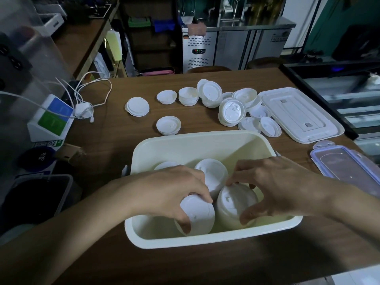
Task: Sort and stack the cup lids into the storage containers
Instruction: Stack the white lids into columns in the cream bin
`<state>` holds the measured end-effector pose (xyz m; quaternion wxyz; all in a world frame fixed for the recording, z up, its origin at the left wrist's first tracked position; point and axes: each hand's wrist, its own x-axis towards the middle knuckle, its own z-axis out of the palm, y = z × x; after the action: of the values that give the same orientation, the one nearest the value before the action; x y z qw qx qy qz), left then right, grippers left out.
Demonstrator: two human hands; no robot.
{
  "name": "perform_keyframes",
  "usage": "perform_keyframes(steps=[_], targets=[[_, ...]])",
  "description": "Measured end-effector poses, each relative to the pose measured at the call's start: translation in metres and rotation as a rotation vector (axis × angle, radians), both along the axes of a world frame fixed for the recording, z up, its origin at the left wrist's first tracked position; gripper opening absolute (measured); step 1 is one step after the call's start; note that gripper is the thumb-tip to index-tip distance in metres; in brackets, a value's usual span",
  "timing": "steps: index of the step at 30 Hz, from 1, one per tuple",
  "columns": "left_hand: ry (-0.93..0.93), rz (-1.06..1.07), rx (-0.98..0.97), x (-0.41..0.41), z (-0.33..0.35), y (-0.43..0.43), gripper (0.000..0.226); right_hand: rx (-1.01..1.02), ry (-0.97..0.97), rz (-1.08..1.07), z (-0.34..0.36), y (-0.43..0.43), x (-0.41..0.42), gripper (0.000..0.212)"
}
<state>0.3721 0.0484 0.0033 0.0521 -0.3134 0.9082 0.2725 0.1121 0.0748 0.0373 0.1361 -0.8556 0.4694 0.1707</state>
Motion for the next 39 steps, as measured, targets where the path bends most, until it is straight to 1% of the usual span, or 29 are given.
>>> perform_keyframes(steps=[8, 13, 18, 20, 22, 25, 28, 32, 35, 37, 39], targets=[[-0.036, -0.030, 0.016, -0.002, 0.003, 0.004, 0.052, -0.025, 0.070, -0.002, -0.003, 0.002, 0.008, 0.083], [-0.041, -0.038, 0.010, -0.002, 0.008, 0.006, 0.051, -0.044, 0.064, 0.006, -0.004, 0.002, 0.009, 0.083], [-0.102, -0.044, -0.027, -0.004, 0.013, 0.008, 0.051, -0.017, 0.024, -0.017, 0.001, 0.002, 0.007, 0.078], [-0.097, -0.037, -0.016, -0.003, 0.015, 0.007, 0.055, -0.008, -0.019, -0.038, 0.005, 0.001, 0.005, 0.078], [-0.044, -0.012, 0.003, 0.000, 0.018, 0.003, 0.058, -0.033, -0.063, -0.047, 0.007, -0.002, 0.004, 0.075], [0.039, 0.026, 0.002, 0.005, 0.027, -0.007, 0.056, -0.101, -0.135, -0.023, 0.013, -0.013, 0.003, 0.069], [0.187, 0.087, 0.019, 0.008, 0.037, -0.023, 0.046, -0.154, -0.268, -0.022, 0.016, -0.030, 0.003, 0.062], [0.402, 0.224, 0.100, 0.015, 0.045, -0.052, 0.028, -0.244, -0.499, -0.030, 0.011, -0.063, 0.008, 0.049], [0.469, 0.332, 0.111, 0.023, 0.045, -0.080, 0.020, -0.289, -0.631, -0.045, 0.007, -0.093, 0.018, 0.034], [0.494, 0.408, 0.096, 0.031, 0.040, -0.102, 0.018, -0.289, -0.707, -0.081, 0.002, -0.114, 0.023, 0.030], [0.487, 0.483, 0.046, 0.039, 0.027, -0.126, 0.020, -0.288, -0.732, -0.139, -0.005, -0.136, 0.025, 0.030]])
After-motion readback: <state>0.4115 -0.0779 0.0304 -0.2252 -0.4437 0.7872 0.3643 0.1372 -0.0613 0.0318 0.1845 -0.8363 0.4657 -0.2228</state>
